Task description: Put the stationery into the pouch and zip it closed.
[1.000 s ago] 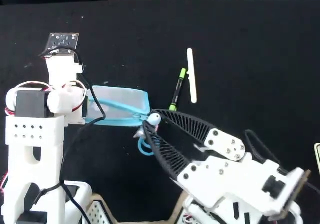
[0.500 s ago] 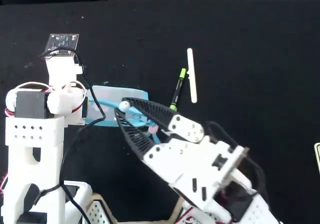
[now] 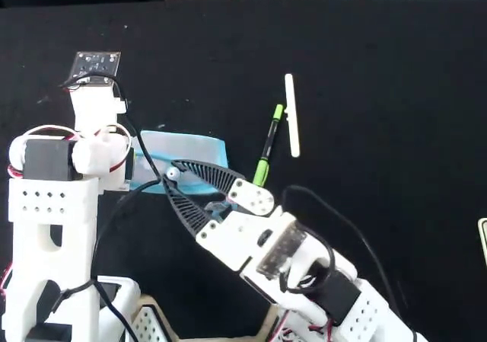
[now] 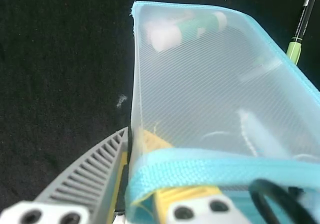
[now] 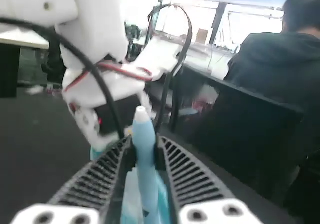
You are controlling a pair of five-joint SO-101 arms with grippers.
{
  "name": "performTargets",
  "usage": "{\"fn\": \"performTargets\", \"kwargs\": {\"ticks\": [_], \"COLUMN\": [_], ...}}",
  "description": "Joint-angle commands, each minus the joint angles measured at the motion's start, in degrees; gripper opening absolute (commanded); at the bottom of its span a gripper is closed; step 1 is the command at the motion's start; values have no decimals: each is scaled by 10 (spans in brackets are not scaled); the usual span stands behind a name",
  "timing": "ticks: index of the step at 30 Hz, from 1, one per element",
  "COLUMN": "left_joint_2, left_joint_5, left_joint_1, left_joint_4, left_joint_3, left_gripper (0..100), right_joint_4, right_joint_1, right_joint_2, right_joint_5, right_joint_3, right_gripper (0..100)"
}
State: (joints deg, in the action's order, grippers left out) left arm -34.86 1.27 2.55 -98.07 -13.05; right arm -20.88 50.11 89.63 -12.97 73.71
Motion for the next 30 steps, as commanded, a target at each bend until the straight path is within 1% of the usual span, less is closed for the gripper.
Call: {"fn": "performTargets", "kwargs": {"ticks": [1,5,13,14,16,19,20,22,25,28,30], "left_joint_2": [-2,-2,-2,-2,-2,-2,-2,-2,-2,-2,-2], "left_joint_5": [0,0,0,0,0,0,0,0,0,0,0], "left_joint_1": [-7,-7,-7,-7,-7,-7,-7,-7,-7,-7,-7], "left_joint_4": [7,7,7,7,7,7,7,7,7,7,7], "left_joint_3": [-8,-8,-8,-8,-9,-10,-10,-10,-10,-10,-11], "left_gripper": [30,30,30,30,30,30,30,30,30,30,30], "right_joint_4": [-105,-203,-297,-307,-318,-349,-364,-393,-426,-437,-437], "right_joint_1": [7,7,3,-7,-53,-149,-178,-233,-302,-336,-357], "right_joint_2": [-12,-12,-12,-12,-12,-12,-15,-26,-68,-138,-196], "right_joint_5": [0,33,31,33,34,35,35,35,35,51,68], "right_joint_3": [-58,-127,-263,-276,-292,-305,-307,-307,-306,-306,-308], "right_gripper": [142,155,155,153,116,39,34,45,96,139,145]}}
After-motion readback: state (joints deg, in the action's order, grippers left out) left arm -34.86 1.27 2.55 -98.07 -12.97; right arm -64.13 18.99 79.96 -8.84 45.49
